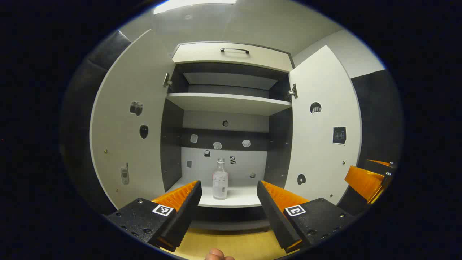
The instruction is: Grasp the bottle in the cabinet with the left hand and place it on the coaster, then close the right door with the right hand and the left door with the left hand.
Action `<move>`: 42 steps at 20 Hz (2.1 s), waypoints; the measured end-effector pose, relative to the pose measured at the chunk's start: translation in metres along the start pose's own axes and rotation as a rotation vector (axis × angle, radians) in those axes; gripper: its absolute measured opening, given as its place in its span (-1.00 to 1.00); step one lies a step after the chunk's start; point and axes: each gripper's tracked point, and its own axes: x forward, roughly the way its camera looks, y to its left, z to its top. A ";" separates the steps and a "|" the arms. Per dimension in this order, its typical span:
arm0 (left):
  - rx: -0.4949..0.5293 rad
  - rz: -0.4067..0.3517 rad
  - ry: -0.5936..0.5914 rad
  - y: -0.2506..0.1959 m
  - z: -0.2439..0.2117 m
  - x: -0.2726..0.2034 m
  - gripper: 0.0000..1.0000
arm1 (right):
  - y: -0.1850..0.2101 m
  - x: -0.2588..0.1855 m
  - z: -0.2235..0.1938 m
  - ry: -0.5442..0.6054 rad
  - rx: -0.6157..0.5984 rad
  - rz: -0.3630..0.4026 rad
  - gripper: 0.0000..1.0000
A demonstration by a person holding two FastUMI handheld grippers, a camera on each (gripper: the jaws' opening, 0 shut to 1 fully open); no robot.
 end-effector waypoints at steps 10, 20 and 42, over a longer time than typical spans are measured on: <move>-0.024 0.037 -0.036 -0.003 0.016 -0.004 0.93 | -0.017 -0.001 0.022 -0.055 0.016 -0.015 0.93; -0.019 -0.028 -0.045 -0.033 0.019 0.003 0.93 | -0.034 -0.005 0.027 -0.054 0.004 -0.039 0.93; 0.029 -0.039 0.192 0.005 -0.051 0.149 0.93 | -0.127 -0.020 0.045 -0.159 -0.065 -0.268 0.86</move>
